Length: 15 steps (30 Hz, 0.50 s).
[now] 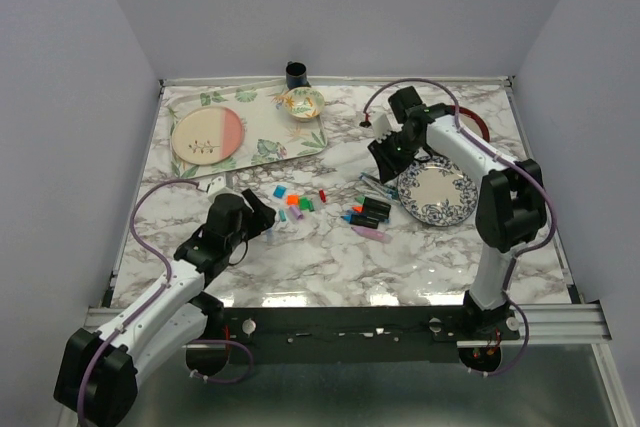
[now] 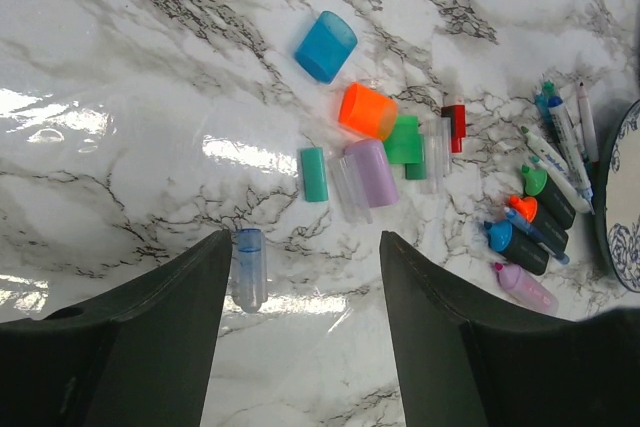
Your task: Open the pen caps
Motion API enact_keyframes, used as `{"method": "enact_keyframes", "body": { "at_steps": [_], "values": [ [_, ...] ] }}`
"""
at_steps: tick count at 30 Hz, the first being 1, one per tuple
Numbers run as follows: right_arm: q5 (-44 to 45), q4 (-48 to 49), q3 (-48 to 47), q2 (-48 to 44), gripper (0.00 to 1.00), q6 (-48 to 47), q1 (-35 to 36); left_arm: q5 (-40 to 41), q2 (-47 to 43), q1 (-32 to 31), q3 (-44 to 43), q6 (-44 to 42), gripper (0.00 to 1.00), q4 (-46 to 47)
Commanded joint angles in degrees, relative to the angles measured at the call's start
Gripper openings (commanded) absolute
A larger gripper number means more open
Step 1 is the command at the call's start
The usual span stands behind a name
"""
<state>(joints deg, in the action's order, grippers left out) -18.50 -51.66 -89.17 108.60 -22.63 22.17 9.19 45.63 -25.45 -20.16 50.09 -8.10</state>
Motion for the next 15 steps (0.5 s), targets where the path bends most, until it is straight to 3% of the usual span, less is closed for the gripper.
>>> {"method": "enact_keyframes", "body": {
  "at_steps": [1,5,8,12,15],
  "values": [
    [-3.29,1.03,1.89,-6.02,0.42,-1.89,0.33,-0.14,-1.68,0.32,-1.98,-3.32,0.81,-3.41],
    [-5.75,4.88,5.75,-13.39,0.46,-3.9,0.15,-1.28,-1.68,0.32,-4.52,-5.34,0.86,-5.51],
    [-7.76,9.19,10.84,-21.3,0.49,-4.43,-0.55,4.14,-0.89,-0.47,-9.69,-6.57,0.99,-11.99],
    [-5.6,15.0,16.82,-31.85,0.56,-5.31,-2.13,9.78,1.74,-4.42,-17.0,-9.38,0.99,-17.12],
    [-1.38,17.99,17.27,-38.01,0.68,-5.05,-3.62,13.12,4.37,-7.41,-21.49,-11.67,0.99,-18.0]
  ]
}}
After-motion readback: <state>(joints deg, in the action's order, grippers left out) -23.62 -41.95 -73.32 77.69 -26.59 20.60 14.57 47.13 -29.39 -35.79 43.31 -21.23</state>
